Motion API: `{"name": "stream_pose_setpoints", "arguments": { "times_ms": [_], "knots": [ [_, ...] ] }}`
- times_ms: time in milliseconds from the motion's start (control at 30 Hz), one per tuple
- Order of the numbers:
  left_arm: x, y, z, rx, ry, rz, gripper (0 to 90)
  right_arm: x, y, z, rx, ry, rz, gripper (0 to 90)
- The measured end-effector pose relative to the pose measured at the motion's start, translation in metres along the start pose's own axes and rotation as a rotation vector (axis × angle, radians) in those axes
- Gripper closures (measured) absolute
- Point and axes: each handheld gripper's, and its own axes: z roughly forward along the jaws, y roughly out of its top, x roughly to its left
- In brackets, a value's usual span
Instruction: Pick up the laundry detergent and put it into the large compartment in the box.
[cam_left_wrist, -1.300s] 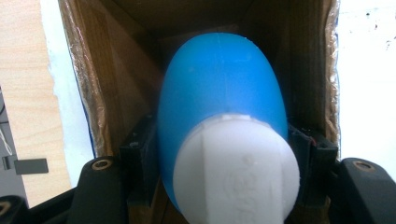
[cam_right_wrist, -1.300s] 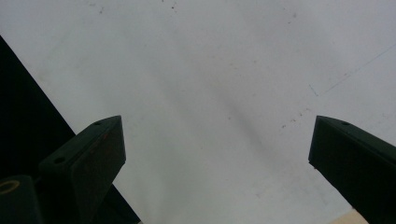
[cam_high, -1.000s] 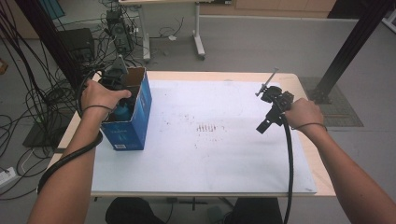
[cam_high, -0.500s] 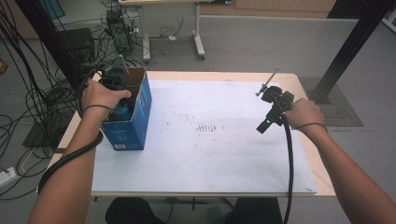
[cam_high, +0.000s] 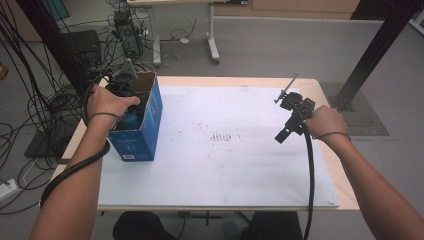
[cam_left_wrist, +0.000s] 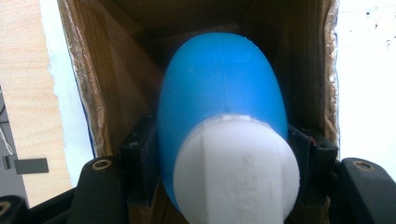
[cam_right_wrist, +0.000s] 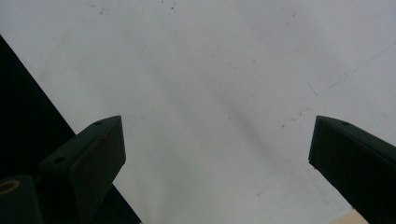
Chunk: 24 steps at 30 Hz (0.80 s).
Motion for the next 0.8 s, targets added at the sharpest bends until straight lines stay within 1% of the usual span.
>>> {"name": "stream_pose_setpoints", "arguments": {
  "times_ms": [467, 800],
  "knots": [
    [-0.0002, 0.0, -0.0001, 0.001, 0.001, -0.002, 37.7, -0.0002, 0.0011, 0.0005, 0.001, -0.002, -0.004, 3.5],
    [-0.0003, 0.0012, -0.0001, 0.012, 0.002, 0.002, 37.7, -0.0011, 0.0018, 0.003, 0.002, 0.008, -0.004, 3.6]
  ]
}}
